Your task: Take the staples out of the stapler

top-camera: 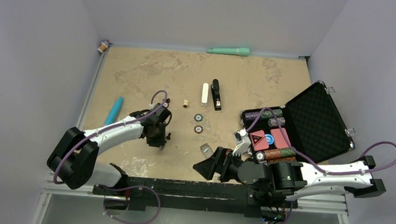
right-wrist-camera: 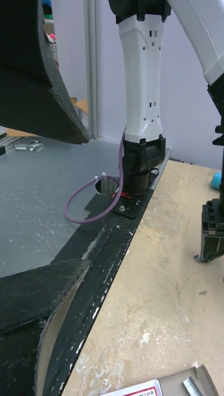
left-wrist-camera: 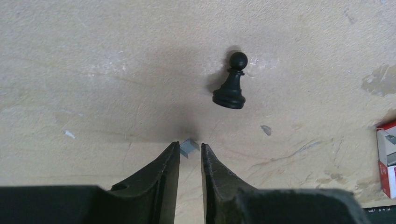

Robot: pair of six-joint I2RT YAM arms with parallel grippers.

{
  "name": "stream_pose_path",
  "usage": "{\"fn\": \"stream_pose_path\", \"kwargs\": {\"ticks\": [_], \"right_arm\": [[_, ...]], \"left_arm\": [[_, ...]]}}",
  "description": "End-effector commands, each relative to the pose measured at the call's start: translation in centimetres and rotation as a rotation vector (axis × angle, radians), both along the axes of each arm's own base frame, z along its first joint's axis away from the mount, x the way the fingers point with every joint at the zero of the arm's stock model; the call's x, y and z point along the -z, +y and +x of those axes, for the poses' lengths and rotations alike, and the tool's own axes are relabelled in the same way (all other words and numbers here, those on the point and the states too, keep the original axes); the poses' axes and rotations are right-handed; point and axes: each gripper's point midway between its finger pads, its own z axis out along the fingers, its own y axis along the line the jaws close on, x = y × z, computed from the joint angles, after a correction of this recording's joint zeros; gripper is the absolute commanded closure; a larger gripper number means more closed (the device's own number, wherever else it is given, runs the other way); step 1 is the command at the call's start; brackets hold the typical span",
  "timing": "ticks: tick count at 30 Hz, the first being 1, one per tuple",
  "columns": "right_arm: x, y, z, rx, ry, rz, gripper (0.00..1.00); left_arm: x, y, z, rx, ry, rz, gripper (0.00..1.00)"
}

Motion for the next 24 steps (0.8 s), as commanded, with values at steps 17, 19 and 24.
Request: {"fn": "stream_pose_path", "kwargs": {"ticks": [17, 19, 24], "right_arm": [[-2.2, 1.7, -0.5, -0.028, -0.006, 0.057, 0.02], [-2.1, 1.7, -0.5, -0.029, -0.005, 0.051, 0.02], [-1.9, 1.7, -0.5, -0.027, -0.002, 0.053, 0.02]], "left_arm": [[-0.4, 0.2, -0.6, -0.202, -0.063, -0.064, 0.59], [-0.6, 0.1, -0.4, -0.234, -0.078, -0.081, 0.57], [-1.1, -0.2, 0.2, -0.293, -0.107, -0.116, 0.56]]}}
